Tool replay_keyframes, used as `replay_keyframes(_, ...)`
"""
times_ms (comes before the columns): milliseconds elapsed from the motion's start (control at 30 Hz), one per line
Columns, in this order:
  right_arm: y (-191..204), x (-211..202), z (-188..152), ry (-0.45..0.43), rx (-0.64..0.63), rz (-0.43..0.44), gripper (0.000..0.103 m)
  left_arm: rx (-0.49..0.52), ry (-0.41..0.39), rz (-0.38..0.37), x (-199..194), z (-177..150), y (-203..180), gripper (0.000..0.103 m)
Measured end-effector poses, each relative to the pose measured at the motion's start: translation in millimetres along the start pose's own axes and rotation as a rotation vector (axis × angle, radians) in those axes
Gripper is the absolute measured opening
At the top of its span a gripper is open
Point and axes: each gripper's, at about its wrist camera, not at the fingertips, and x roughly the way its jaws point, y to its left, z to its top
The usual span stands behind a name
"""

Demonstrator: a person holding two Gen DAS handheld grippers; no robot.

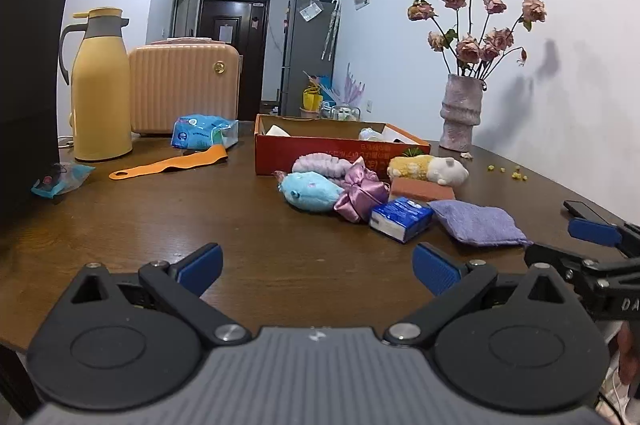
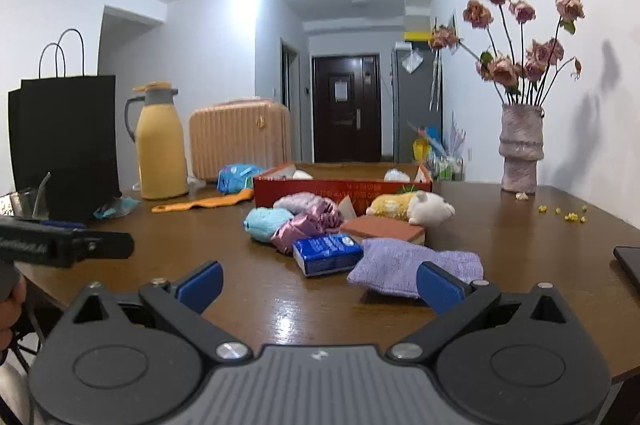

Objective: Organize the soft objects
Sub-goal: 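Withdraw both tools from the box back over the table, then grasp the small clear snack packet with the left tool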

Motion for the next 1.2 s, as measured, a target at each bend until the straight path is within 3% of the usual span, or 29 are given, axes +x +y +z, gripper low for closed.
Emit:
replay_keyframes(167, -10, 26, 1, 0.015, 0.068, -0.030, 0.103, 0.002, 0.039, 0.011, 28, 0, 1, 0.103)
replay_keyframes(267, -21, 49, 5, 0.053, 0.127, 0.001, 0.103, -0.038, 0.060, 0.032, 50, 8, 11, 0.103)
replay_keyframes(400, -32, 87, 18, 0.120, 0.166, 0.066, 0.103, -0.076, 0.060, 0.052, 84, 34, 29, 0.102)
replay_keyframes(467, -36, 110, 34, 0.132, 0.168, 0.069, 0.101, -0.084, 0.041, 0.055, 108, 54, 38, 0.097)
replay_keyframes(533, -41, 137, 54, 0.138, 0.176, 0.079, 0.090, -0.084, 0.025, 0.075, 138, 76, 47, 0.090)
replay_keyframes(600, -44, 168, 72, 0.146, 0.169, 0.079, 0.069, -0.087, 0.043, 0.074, 177, 92, 57, 0.085)
replay_keyframes(700, -48, 230, 94, 0.162, 0.127, 0.058, 0.046, -0.104, 0.169, 0.063, 247, 104, 69, 0.069)
replay_keyframes(767, -52, 274, 100, 0.220, 0.134, 0.045, 0.041, -0.098, 0.234, 0.044, 281, 105, 72, 0.060)
replay_keyframes(933, -54, 356, 99, 0.336, 0.136, -0.003, 0.034, -0.056, 0.335, 0.038, 326, 93, 69, 0.058)
replay_keyframes(1000, -55, 373, 94, 0.367, 0.157, -0.007, 0.026, -0.051, 0.324, 0.026, 328, 88, 70, 0.043)
replay_keyframes(1033, -55, 380, 91, 0.378, 0.159, -0.007, 0.021, -0.047, 0.317, 0.017, 327, 87, 70, 0.028)
replay_keyframes(1067, -53, 384, 88, 0.389, 0.146, -0.016, 0.014, -0.045, 0.318, 0.009, 326, 86, 70, 0.022)
replay_keyframes(1200, -49, 384, 82, 0.373, 0.135, 0.005, 0.009, -0.038, 0.311, -0.006, 321, 84, 68, 0.019)
